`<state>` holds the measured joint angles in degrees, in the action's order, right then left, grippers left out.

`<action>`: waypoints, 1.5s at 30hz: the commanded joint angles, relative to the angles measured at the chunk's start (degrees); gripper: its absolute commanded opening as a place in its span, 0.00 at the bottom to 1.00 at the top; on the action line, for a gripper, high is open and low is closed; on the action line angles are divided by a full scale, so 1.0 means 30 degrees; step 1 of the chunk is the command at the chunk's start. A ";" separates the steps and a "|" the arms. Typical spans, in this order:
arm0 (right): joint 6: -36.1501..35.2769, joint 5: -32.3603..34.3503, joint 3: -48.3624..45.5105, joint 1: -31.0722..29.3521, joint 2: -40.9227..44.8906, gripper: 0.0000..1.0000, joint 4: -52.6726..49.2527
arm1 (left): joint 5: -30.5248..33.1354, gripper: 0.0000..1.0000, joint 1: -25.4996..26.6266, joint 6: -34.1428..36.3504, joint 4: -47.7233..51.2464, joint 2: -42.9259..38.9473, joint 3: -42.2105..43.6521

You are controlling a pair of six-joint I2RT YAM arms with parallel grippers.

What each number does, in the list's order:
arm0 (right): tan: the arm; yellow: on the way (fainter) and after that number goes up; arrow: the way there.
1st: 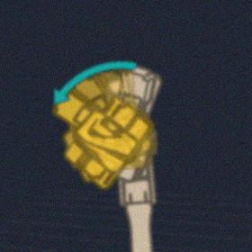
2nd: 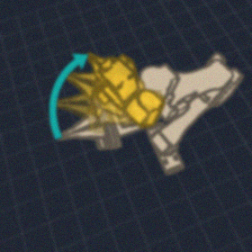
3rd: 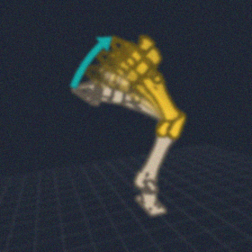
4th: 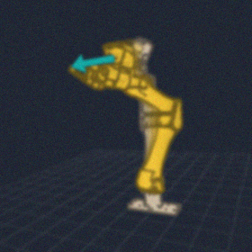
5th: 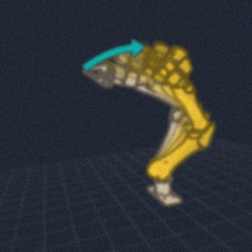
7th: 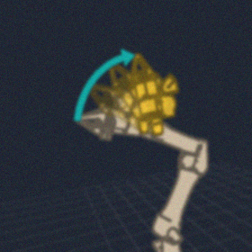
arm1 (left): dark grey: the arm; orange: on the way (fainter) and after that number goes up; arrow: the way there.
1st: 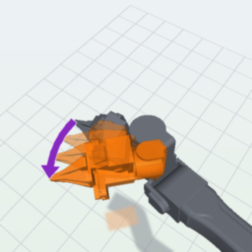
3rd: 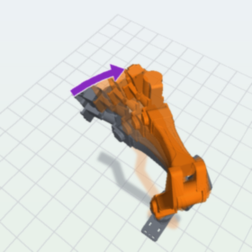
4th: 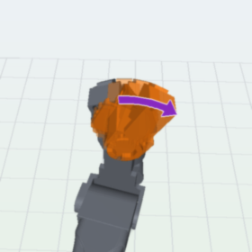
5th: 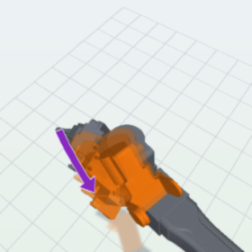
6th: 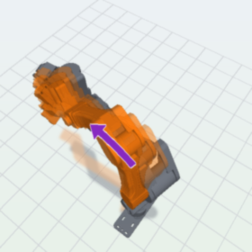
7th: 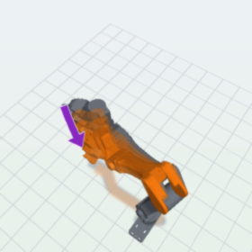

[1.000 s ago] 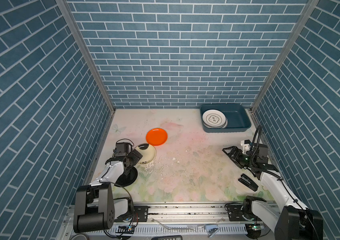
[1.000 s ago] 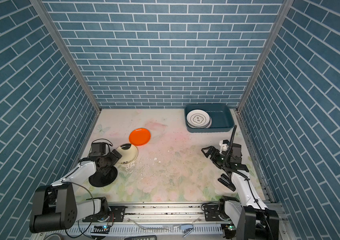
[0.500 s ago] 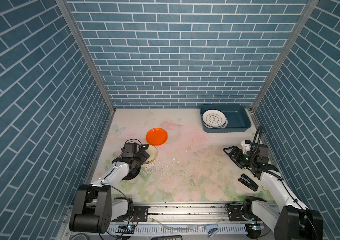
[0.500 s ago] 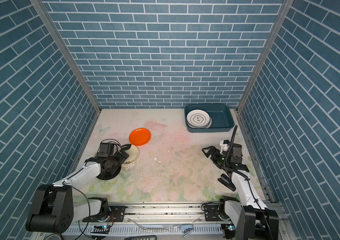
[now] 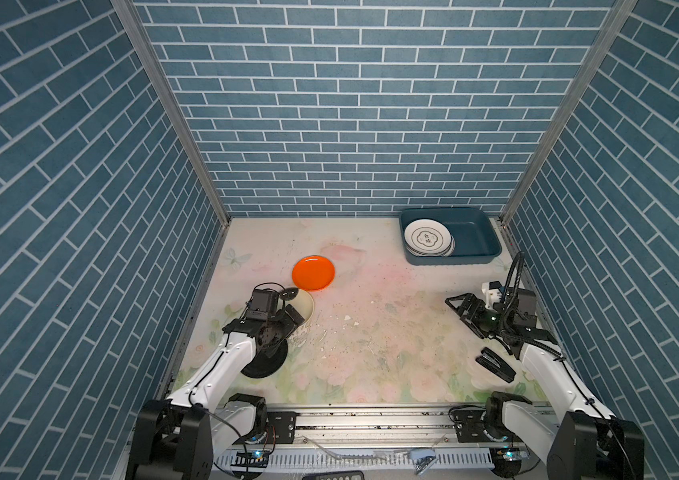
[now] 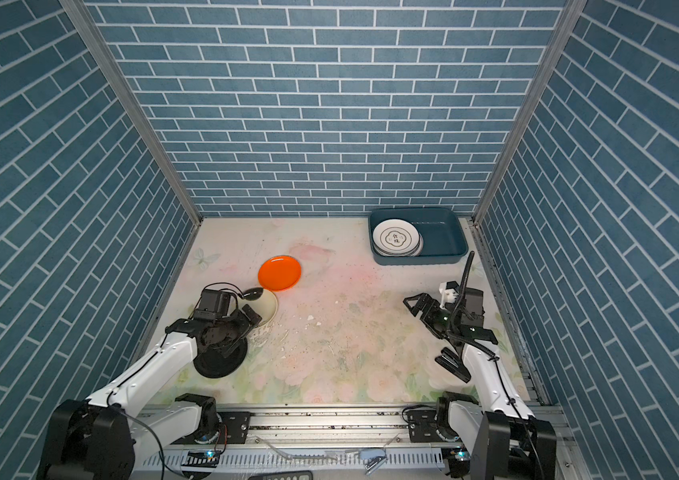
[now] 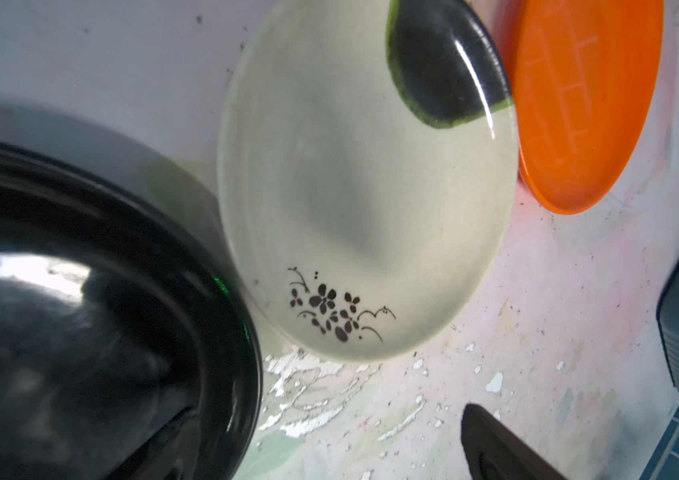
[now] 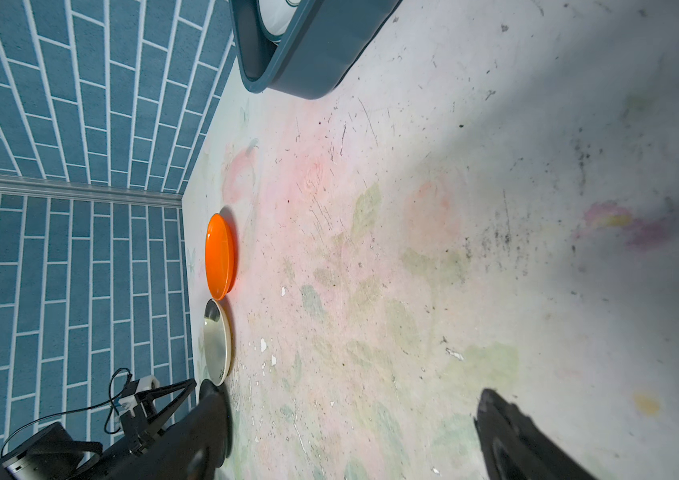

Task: Place the plates into the plastic bin on the countertop
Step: 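Grip the black plate's rim with the left gripper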

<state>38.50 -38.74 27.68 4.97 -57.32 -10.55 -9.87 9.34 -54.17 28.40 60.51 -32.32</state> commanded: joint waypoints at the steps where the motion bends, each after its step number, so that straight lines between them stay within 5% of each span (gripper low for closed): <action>1: -0.0314 -0.0517 0.0355 0.0108 0.0261 0.95 -0.0010 | 0.1264 1.00 0.0011 0.1017 0.3123 -0.0924 -0.1586; 6: 0.0049 -0.0994 0.0323 0.0093 0.0432 0.94 0.0345 | 0.1096 1.00 -0.2157 0.1994 0.5613 -0.1997 -0.2090; 15: -0.0052 -0.1207 0.0527 0.0049 0.0510 0.95 0.0499 | 0.0206 1.00 -0.9058 0.4427 0.7413 -0.4229 -0.0791; 22: -0.0282 -0.1207 0.0754 -0.0017 0.0472 0.95 0.0160 | -0.0164 0.99 -0.9830 0.3878 0.5934 -0.3069 0.0570; 31: -0.0861 -0.0881 0.1166 -0.0015 0.0381 0.95 -0.0688 | 0.2201 1.00 -0.9827 0.3417 0.5764 -0.3295 0.1142; 45: -0.1199 -0.0333 0.1390 0.0070 -0.0050 0.95 -0.0943 | -0.2330 0.98 -0.9829 0.4240 0.0372 -0.1911 0.4424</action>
<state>37.01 -40.53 29.65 5.04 -56.88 -12.43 -10.96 -19.92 -42.59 35.31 53.89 -23.59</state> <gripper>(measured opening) 0.946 0.986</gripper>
